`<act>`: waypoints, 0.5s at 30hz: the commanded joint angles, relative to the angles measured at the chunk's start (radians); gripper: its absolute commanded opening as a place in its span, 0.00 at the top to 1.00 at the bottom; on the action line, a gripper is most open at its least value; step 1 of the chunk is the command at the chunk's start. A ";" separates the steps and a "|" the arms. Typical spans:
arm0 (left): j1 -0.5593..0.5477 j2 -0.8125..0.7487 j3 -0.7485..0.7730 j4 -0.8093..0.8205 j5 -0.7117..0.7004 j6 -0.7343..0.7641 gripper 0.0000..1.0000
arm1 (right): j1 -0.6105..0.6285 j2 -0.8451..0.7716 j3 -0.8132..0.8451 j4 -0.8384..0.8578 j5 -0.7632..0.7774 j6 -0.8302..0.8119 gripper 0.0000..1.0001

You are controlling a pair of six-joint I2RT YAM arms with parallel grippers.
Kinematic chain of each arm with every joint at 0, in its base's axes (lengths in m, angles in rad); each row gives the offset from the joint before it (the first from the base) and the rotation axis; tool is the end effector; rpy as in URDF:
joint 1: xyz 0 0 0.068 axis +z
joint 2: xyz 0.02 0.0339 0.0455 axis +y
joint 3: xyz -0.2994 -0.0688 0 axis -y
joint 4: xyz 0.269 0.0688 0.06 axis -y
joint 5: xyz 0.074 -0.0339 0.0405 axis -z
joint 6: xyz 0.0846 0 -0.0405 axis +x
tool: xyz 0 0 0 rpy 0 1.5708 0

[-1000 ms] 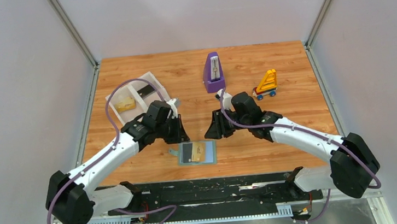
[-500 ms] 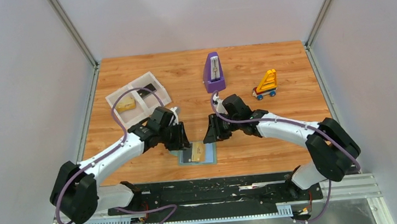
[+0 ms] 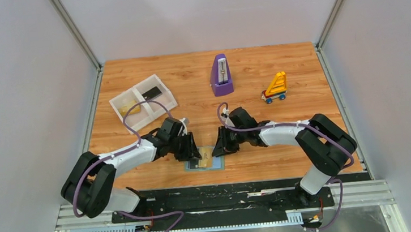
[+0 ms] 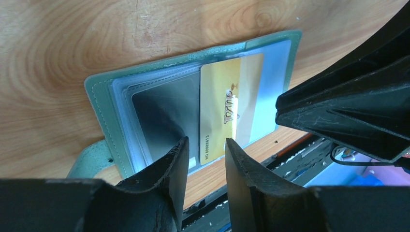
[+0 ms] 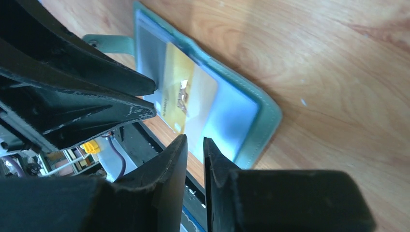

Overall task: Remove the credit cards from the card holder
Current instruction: Remove the credit card from the card holder.

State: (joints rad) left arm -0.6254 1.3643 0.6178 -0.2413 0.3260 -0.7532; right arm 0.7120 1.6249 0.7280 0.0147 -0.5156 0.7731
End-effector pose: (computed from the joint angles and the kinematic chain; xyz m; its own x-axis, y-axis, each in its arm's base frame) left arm 0.2125 -0.1869 0.1392 -0.9708 -0.0982 -0.2187 0.0459 0.8193 -0.5716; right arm 0.2337 0.2568 0.1257 -0.9810 -0.0441 -0.1890 -0.1684 0.6772 0.7163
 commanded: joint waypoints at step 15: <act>0.004 0.044 -0.055 0.140 0.026 -0.054 0.55 | 0.000 0.036 -0.116 0.098 0.078 0.068 0.83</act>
State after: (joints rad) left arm -0.6254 1.4029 0.5838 -0.1143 0.3607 -0.7868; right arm 0.7120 1.6531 0.6388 0.1310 -0.5140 0.8463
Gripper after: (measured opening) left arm 0.448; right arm 0.177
